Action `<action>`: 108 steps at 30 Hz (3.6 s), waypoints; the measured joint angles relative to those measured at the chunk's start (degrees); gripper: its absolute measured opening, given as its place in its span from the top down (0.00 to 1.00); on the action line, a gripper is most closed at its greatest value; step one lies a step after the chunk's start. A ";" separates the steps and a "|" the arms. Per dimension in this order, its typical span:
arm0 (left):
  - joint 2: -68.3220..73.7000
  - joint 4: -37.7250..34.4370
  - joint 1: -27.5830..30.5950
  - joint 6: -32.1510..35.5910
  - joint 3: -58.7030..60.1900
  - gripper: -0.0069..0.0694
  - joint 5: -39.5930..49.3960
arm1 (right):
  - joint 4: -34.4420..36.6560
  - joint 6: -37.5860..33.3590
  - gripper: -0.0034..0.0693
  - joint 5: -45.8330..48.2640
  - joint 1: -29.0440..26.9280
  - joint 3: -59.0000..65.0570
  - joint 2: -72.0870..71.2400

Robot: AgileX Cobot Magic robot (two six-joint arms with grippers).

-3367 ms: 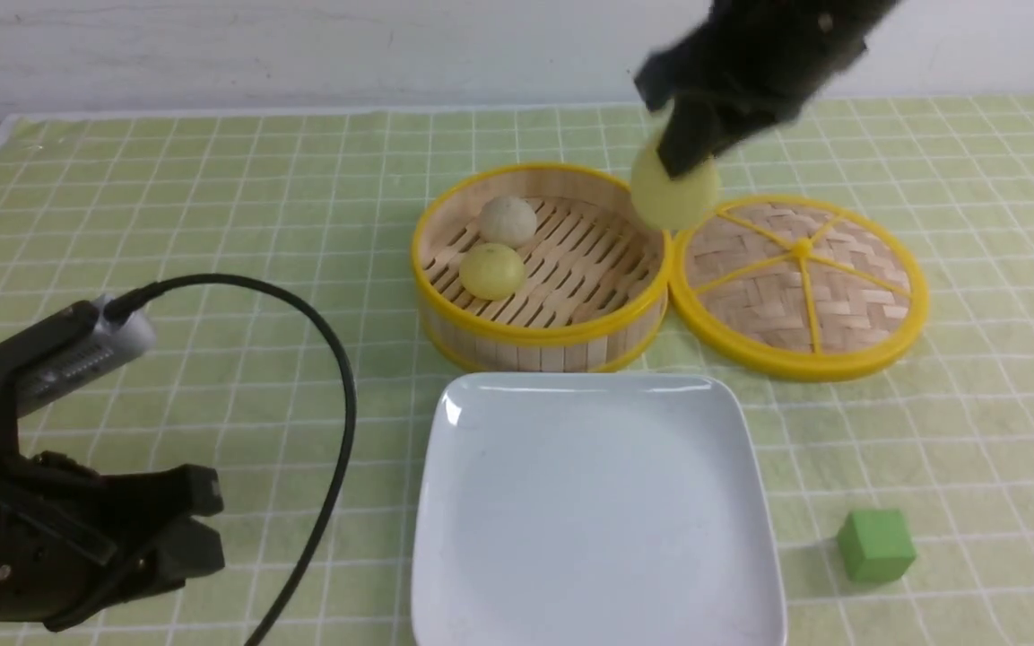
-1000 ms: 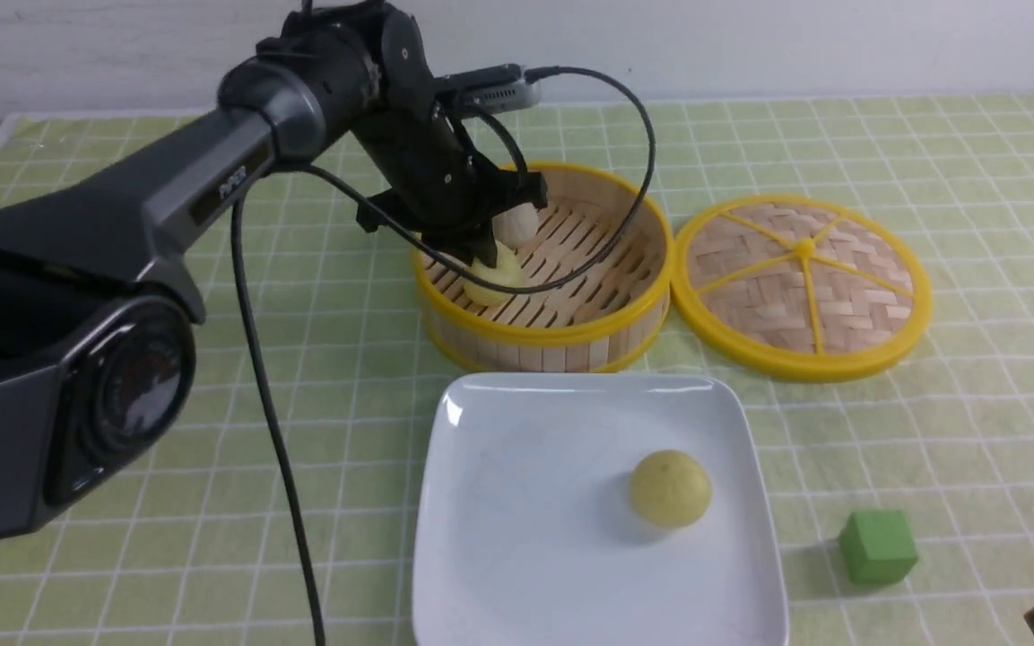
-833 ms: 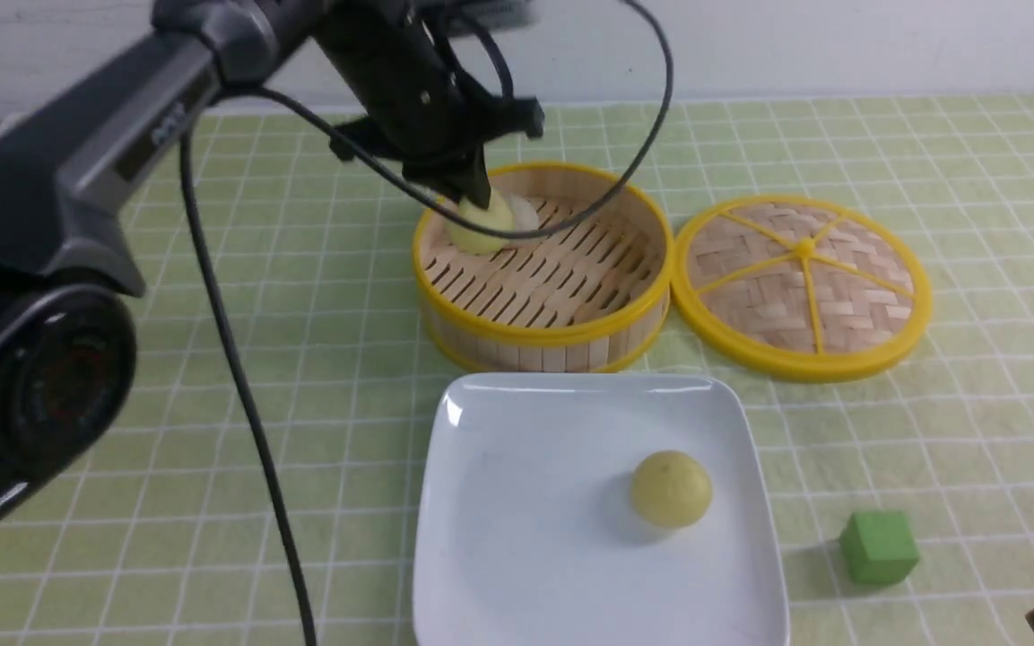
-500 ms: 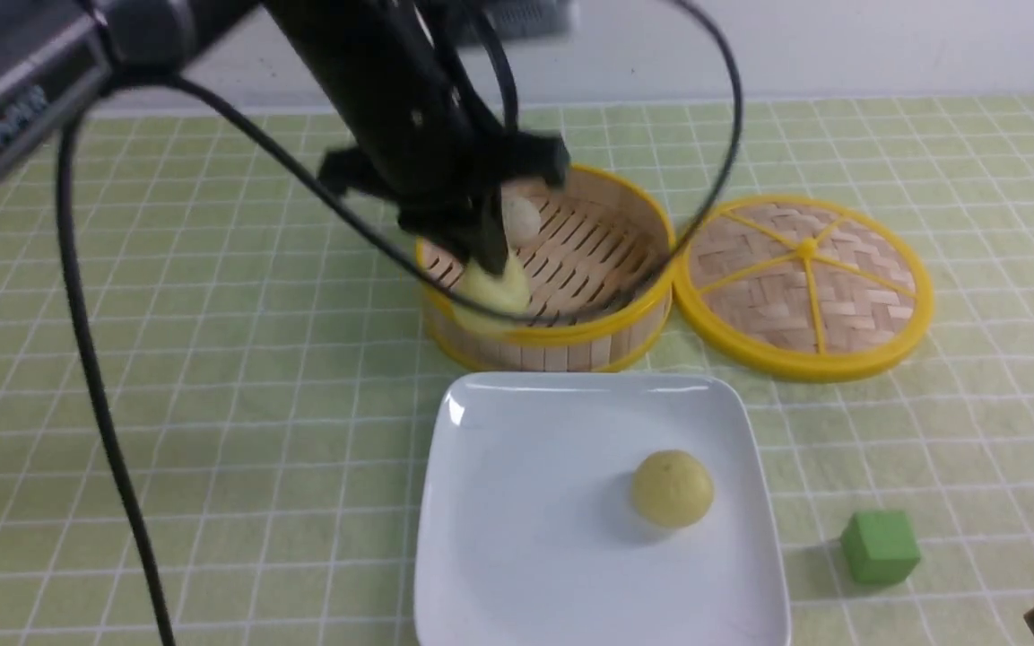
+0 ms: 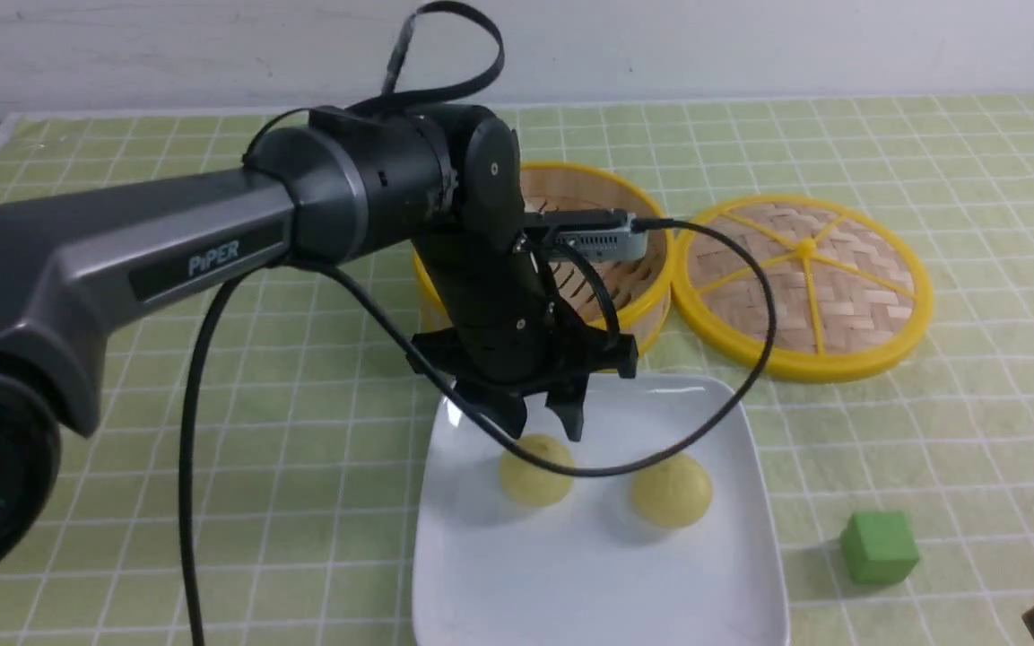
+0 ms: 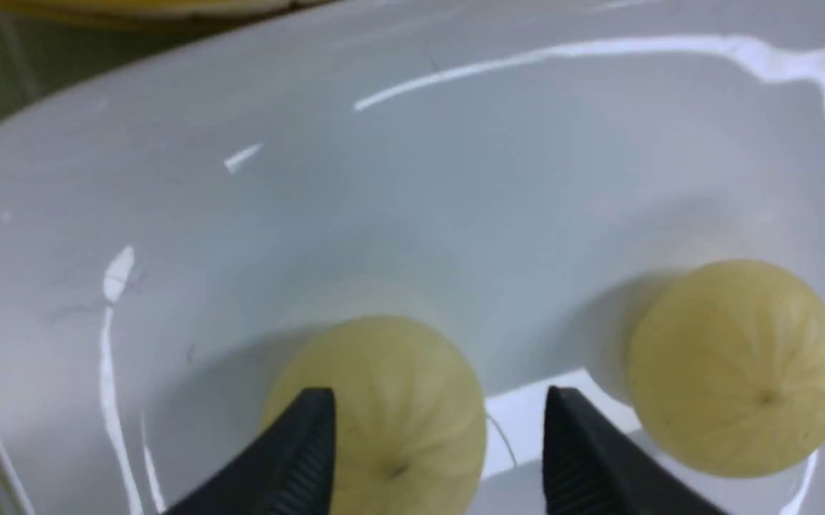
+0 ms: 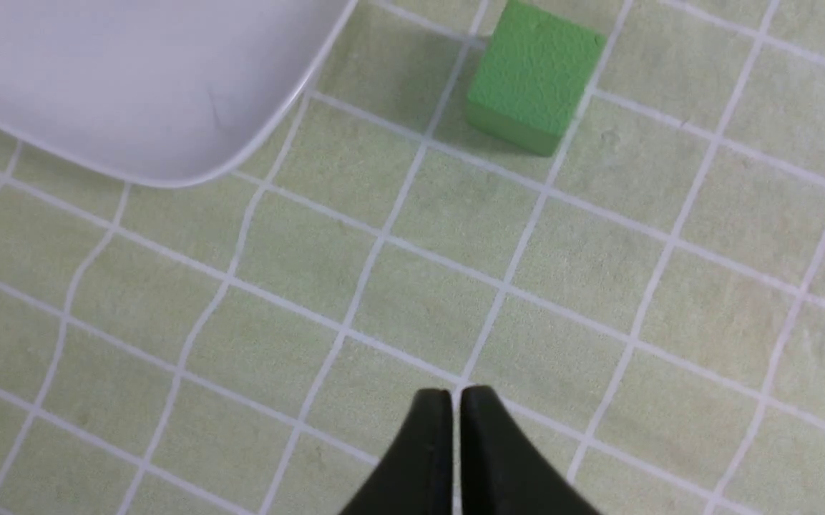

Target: Put the steamed buns into the plate on the green tablecloth.

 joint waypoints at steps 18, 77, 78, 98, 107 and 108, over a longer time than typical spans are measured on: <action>24.83 2.11 12.65 -2.56 -56.24 0.85 15.52 | 0.07 0.00 0.85 -1.43 0.00 0.00 0.00; -22.54 0.00 -6.87 6.96 19.93 0.86 5.72 | 1.66 0.66 0.76 -1.74 0.00 0.02 0.00; -22.40 0.00 -7.15 6.96 20.27 0.86 5.26 | 1.66 0.66 0.76 -1.74 0.00 0.02 0.00; -9.72 6.69 -12.10 2.22 17.94 0.25 -4.20 | 0.57 1.30 0.97 6.02 0.00 -0.58 -21.99; -10.65 17.23 -12.10 -2.08 8.81 0.17 6.35 | -4.01 5.51 0.97 12.44 0.00 -0.63 -37.40; -10.69 17.66 -12.10 -2.13 8.25 0.18 7.00 | -4.89 6.16 0.97 12.02 0.00 -0.58 -39.02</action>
